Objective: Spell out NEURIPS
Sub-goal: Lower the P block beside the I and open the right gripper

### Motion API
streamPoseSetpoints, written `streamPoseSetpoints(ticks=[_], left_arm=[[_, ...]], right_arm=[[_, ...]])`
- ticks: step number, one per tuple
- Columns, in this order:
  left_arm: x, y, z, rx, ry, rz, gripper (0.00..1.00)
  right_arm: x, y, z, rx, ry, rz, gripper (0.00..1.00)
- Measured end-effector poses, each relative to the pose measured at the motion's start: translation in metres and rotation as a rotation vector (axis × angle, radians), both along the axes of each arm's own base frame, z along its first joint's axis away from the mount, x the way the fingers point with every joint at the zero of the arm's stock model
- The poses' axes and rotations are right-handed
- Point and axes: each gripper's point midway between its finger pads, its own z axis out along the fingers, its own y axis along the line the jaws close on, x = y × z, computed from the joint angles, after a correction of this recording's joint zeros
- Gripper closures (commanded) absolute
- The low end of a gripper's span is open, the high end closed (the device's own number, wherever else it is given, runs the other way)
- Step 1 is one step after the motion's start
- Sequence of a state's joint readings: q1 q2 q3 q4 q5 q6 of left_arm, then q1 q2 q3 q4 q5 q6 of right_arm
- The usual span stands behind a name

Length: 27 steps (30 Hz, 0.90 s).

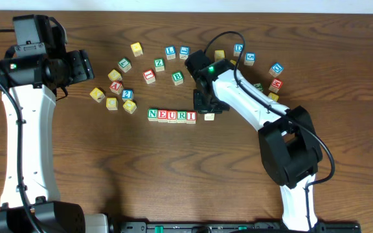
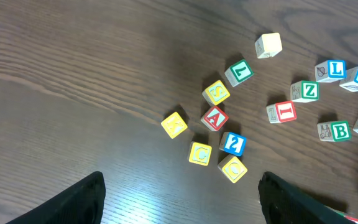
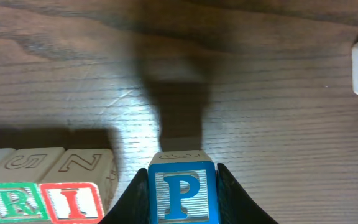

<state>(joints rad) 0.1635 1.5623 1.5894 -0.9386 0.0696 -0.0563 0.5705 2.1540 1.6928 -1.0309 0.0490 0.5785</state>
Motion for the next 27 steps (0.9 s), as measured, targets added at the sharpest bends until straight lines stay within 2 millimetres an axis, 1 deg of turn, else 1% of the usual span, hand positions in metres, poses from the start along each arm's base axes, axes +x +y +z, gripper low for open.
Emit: streamPoseSetpoints(ticks=[4,10,21,23,27], left_arm=[[0.0,0.0,0.0,0.0,0.0,0.0,0.22],[0.0,0.0,0.0,0.0,0.0,0.0,0.22],[0.0,0.0,0.0,0.0,0.0,0.0,0.22],[0.0,0.0,0.0,0.0,0.0,0.0,0.22],[0.0,0.0,0.0,0.0,0.0,0.0,0.22]], right_arm=[[-0.0025,0.0061,0.0001,0.0,-0.006,0.009,0.74],[-0.0045,0.0092,0.0002,-0.006,-0.01,0.02,0.72],[-0.0062,0.0079,0.0,-0.011,-0.003,0.02,0.69],[-0.0063,0.0078,0.0,-0.012,-0.002,0.02,0.7],[-0.005,0.0084,0.0001,-0.009,-0.007,0.021,0.77]])
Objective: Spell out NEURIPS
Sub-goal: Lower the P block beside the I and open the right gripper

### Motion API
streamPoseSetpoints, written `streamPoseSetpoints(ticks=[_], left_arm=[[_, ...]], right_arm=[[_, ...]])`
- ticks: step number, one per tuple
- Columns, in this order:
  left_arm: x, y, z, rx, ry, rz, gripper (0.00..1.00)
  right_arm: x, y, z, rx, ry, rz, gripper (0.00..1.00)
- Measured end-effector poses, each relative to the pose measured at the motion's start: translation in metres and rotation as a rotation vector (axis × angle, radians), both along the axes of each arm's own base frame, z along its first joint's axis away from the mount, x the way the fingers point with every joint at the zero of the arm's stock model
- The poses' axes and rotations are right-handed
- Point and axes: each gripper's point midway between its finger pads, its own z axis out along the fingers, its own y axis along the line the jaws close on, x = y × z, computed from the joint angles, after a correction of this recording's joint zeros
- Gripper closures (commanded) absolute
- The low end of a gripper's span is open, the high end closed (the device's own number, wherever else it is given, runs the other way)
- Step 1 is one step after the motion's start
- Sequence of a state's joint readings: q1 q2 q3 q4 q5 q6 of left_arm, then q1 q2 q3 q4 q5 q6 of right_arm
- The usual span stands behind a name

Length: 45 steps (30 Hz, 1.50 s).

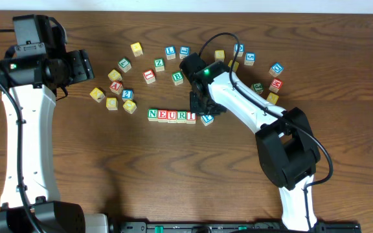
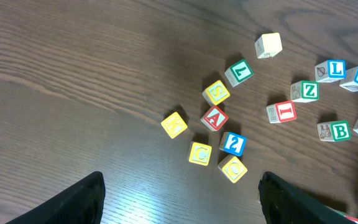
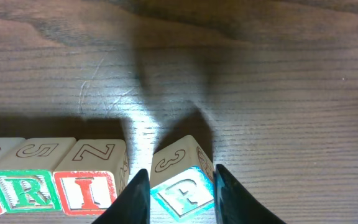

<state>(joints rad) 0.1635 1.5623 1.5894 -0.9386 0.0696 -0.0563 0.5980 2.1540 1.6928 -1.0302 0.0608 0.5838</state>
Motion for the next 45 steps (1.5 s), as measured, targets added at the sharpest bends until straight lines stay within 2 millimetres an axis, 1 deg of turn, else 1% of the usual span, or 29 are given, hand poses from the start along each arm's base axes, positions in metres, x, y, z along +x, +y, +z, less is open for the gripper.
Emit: streamPoseSetpoints(ticks=[2,4,6,9,10,12,15,19,23,26,30,36,45], left_arm=[[0.0,0.0,0.0,0.0,0.0,0.0,0.22],[0.0,0.0,0.0,0.0,0.0,0.0,0.22],[0.0,0.0,0.0,0.0,0.0,0.0,0.22],[0.0,0.0,0.0,0.0,0.0,0.0,0.22],[0.0,0.0,0.0,0.0,0.0,0.0,0.22],[0.0,0.0,0.0,0.0,0.0,0.0,0.22],[0.0,0.0,0.0,0.0,0.0,0.0,0.22],[0.0,0.0,0.0,0.0,0.0,0.0,0.22],[0.0,0.0,0.0,0.0,0.0,0.0,0.22],[0.0,0.0,0.0,0.0,0.0,0.0,0.22],[0.0,0.0,0.0,0.0,0.0,0.0,0.22],[0.0,0.0,0.0,0.0,0.0,0.0,0.21],[0.0,0.0,0.0,0.0,-0.001,0.0,0.22]], right_arm=[[0.001,0.0,0.0,0.002,-0.003,0.005,0.82],[0.001,-0.001,0.003,0.0,0.001,0.01,0.82],[0.003,-0.004,0.009,-0.004,0.007,0.009,0.83],[0.013,-0.009,0.026,0.002,-0.007,0.003,0.83],[0.017,-0.012,0.032,0.004,-0.01,0.0,0.83],[0.02,-0.018,0.038,0.001,-0.008,-0.007,0.83],[0.016,-0.035,0.038,-0.024,0.033,-0.02,0.84],[0.014,-0.048,0.03,-0.041,0.06,-0.021,0.83],[0.003,-0.053,0.006,-0.055,0.091,-0.009,0.85],[-0.003,-0.051,-0.011,-0.038,0.107,0.009,0.85],[-0.01,-0.045,-0.024,-0.015,0.115,0.029,0.85],[-0.025,-0.038,-0.032,-0.013,0.146,0.06,0.84],[-0.028,-0.032,-0.032,-0.003,0.152,0.073,0.84]])
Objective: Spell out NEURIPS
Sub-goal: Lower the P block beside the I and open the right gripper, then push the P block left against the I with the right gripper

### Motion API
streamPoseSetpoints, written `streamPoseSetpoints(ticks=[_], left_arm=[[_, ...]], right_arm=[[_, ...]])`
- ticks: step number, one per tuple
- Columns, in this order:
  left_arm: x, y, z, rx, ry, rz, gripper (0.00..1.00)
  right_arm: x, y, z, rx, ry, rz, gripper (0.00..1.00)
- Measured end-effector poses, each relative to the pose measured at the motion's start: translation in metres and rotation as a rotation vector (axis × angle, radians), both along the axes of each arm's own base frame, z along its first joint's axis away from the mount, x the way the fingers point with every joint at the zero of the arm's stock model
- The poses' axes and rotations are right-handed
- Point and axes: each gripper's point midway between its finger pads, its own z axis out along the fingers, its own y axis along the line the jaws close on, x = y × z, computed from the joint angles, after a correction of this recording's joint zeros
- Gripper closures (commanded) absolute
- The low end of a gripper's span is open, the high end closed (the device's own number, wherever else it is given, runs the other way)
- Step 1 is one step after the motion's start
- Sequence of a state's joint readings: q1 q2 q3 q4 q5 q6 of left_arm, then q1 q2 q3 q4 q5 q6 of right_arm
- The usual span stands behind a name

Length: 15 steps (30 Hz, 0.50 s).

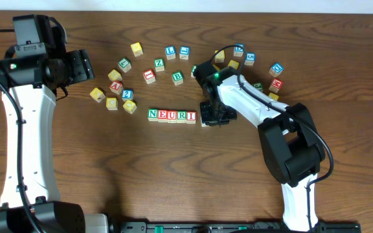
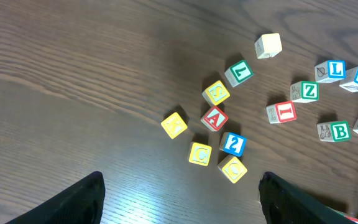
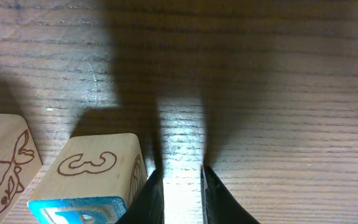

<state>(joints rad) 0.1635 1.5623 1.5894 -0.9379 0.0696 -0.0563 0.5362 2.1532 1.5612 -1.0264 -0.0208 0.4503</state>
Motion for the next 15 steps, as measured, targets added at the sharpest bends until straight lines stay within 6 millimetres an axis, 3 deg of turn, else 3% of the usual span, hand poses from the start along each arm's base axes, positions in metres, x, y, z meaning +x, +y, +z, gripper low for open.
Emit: streamPoseSetpoints(ticks=[15], left_arm=[[0.0005,0.0001,0.0004,0.0,-0.003,0.0,0.21]], right_arm=[[-0.0015,0.0043,0.0,0.011,0.002,0.005,0.84]])
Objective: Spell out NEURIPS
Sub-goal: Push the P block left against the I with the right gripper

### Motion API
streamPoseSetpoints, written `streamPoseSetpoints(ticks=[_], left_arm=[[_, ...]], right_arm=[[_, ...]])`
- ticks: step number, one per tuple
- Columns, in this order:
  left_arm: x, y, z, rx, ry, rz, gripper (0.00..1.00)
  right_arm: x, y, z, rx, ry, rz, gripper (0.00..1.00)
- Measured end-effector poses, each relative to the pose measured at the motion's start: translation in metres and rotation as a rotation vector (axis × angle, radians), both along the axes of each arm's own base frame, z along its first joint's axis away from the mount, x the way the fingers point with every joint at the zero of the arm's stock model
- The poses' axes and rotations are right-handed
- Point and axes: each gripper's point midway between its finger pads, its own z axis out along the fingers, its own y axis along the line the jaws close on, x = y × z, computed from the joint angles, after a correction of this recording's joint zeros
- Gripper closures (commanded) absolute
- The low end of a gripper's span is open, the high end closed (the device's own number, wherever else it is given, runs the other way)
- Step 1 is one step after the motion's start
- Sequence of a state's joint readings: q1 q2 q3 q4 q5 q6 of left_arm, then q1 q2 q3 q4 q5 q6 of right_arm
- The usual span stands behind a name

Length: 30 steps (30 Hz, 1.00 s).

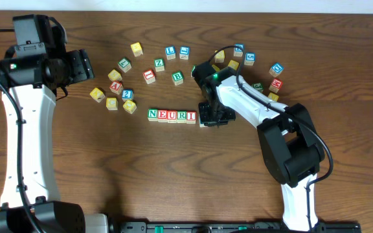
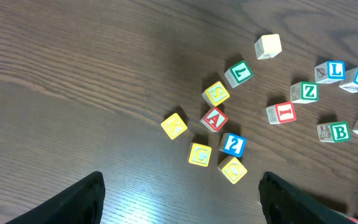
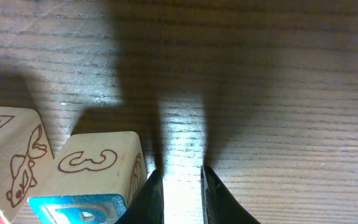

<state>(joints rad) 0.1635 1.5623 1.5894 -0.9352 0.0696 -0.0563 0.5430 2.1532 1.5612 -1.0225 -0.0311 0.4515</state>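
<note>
The row N-E-U-R-I (image 1: 171, 116) lies mid-table. The blue P block (image 3: 98, 180) sits just right of the I block (image 3: 8, 162), touching or nearly so, its top showing a brown squiggle. My right gripper (image 3: 180, 177) is low at the P block's right side, its left finger against it, jaws a narrow gap apart over bare wood. In the overhead view this gripper (image 1: 211, 116) hides most of the P. A yellow S block (image 2: 216, 93) lies in the left cluster. My left gripper (image 2: 179, 199) hangs open and empty above the table.
Loose blocks are scattered behind the row: a left cluster with K, A, C, ?, O (image 2: 214, 118), then I, Z, B, L (image 2: 304, 91), and more at the right (image 1: 275, 84) behind my right arm. Bare wood lies in front of the row.
My right gripper and the P block sit slightly further left; more of the I block shows in the right wrist view. The left arm has not moved.
My right gripper held the P upright, right of the row with a gap. Then the P lay tilted between the jaws beside the I. Later the gripper was off it, narrowed, at its right side. Now the P sits closer to the I.
</note>
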Motion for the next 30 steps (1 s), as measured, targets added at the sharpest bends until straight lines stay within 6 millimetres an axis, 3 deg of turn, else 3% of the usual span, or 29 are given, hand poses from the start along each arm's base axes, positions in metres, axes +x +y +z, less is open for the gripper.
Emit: streamPoseSetpoints(ticks=[16,24,30], left_arm=[[0.0,0.0,0.0,0.0,0.0,0.0,0.21],[0.0,0.0,0.0,0.0,0.0,0.0,0.22],[0.0,0.0,0.0,0.0,0.0,0.0,0.22]], right_arm=[[-0.005,0.019,0.001,0.107,0.039,-0.008,0.92],[-0.01,0.008,0.003,0.091,0.079,-0.036,0.95],[-0.011,0.003,0.021,0.088,0.088,-0.021,0.99]])
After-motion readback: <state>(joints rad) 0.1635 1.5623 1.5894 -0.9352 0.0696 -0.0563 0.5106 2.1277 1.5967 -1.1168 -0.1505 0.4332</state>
